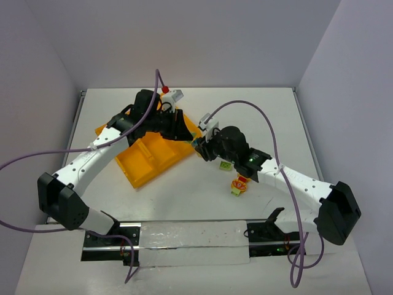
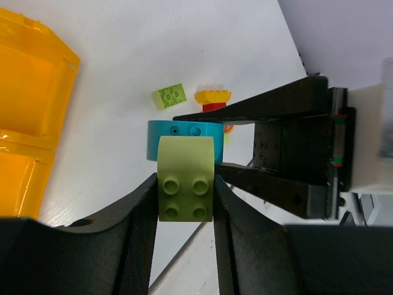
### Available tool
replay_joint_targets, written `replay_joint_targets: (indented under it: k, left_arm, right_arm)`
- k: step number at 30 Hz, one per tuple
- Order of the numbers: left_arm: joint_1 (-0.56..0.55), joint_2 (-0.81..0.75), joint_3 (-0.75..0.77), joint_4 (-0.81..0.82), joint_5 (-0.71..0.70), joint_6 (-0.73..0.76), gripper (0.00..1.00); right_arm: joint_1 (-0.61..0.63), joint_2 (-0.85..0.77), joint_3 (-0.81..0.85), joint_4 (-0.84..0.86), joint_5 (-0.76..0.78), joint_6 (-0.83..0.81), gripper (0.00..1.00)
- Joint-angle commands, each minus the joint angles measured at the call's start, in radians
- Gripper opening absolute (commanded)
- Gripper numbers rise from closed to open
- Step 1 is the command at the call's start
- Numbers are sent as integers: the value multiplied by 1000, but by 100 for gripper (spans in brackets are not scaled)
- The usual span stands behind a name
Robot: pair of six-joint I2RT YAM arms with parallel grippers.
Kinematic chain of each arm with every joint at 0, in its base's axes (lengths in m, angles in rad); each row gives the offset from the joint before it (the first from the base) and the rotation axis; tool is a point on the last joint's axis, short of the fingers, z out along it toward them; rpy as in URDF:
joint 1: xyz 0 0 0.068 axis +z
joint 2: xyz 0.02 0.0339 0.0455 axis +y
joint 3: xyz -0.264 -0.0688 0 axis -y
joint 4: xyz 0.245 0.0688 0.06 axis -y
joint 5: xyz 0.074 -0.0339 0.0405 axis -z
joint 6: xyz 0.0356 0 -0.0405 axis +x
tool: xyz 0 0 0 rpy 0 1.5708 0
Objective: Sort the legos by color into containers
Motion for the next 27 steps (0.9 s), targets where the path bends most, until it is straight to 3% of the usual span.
replay_joint_targets:
  k: [1, 5, 8, 10, 16, 22, 27]
  left_arm:
    - [54, -60, 1, 74, 43, -20, 0]
    - [112, -47, 9, 68, 17, -51, 0]
    - [148, -5, 51, 13, -87, -75, 0]
    - [154, 72, 129, -67, -300, -84, 0]
    - [105, 266, 256, -188, -653, -130, 0]
    - [82, 452, 367, -169, -710, -171, 0]
    - [69, 496, 390, -134, -710, -187, 4]
  right_arm:
    - [7, -77, -49, 84, 94, 31, 0]
    - [7, -120, -75, 65, 154, 56, 0]
    - [5, -146, -74, 28, 268, 72, 0]
    - [7, -175, -75, -1, 355, 108, 0]
    - [-1, -325, -93, -54, 527, 186, 0]
    - [-7, -436, -80, -93, 550, 206, 0]
    - [-7, -457, -67, -129, 545, 218, 0]
